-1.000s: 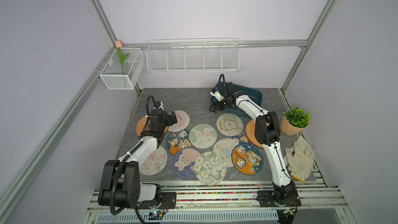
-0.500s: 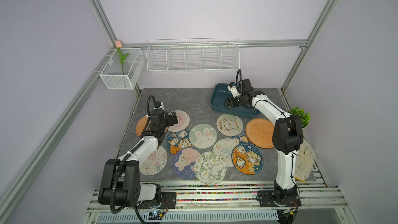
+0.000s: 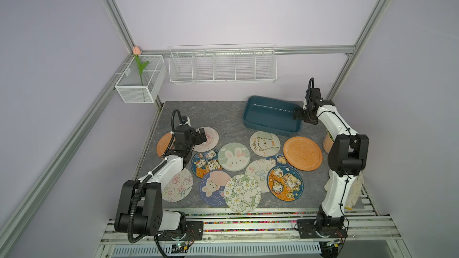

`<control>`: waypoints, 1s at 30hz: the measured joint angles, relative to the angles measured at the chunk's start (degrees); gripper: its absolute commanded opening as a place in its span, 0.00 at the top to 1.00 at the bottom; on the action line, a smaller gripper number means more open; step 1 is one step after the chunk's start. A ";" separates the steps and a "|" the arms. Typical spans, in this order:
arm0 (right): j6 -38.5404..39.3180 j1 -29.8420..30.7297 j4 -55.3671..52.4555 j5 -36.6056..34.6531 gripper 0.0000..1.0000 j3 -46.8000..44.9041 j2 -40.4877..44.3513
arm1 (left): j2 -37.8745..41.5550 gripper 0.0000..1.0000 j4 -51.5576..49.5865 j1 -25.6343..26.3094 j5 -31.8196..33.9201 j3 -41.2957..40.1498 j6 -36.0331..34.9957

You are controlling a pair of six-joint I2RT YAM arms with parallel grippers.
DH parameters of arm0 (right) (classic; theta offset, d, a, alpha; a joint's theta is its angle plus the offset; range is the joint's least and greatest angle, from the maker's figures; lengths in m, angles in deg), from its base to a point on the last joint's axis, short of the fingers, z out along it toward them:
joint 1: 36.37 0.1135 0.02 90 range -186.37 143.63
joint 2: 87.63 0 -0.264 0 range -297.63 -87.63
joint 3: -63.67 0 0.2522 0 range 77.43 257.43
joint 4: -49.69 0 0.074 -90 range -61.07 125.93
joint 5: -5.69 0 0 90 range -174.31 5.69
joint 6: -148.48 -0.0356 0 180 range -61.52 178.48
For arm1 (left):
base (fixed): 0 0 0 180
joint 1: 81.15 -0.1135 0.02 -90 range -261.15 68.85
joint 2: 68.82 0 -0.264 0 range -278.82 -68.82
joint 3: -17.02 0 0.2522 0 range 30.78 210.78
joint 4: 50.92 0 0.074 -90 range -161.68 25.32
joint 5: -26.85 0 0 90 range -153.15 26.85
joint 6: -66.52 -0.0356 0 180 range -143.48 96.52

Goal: Put the coasters into the storage box
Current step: Move the storage box to the center of the board.

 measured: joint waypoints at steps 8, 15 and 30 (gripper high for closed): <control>-3.93 -0.55 -1.05 1.62 0.33 -0.26 -4.70 | 0.02 0.01 -0.50 0.20 0.02 0.00 0.42; -5.25 -0.85 1.33 3.21 0.52 -0.92 -5.16 | 0.04 0.01 -0.92 0.24 0.02 0.00 0.61; -3.23 -0.07 3.91 3.74 0.92 0.02 -8.70 | 0.07 0.01 -1.31 0.28 0.02 0.00 0.61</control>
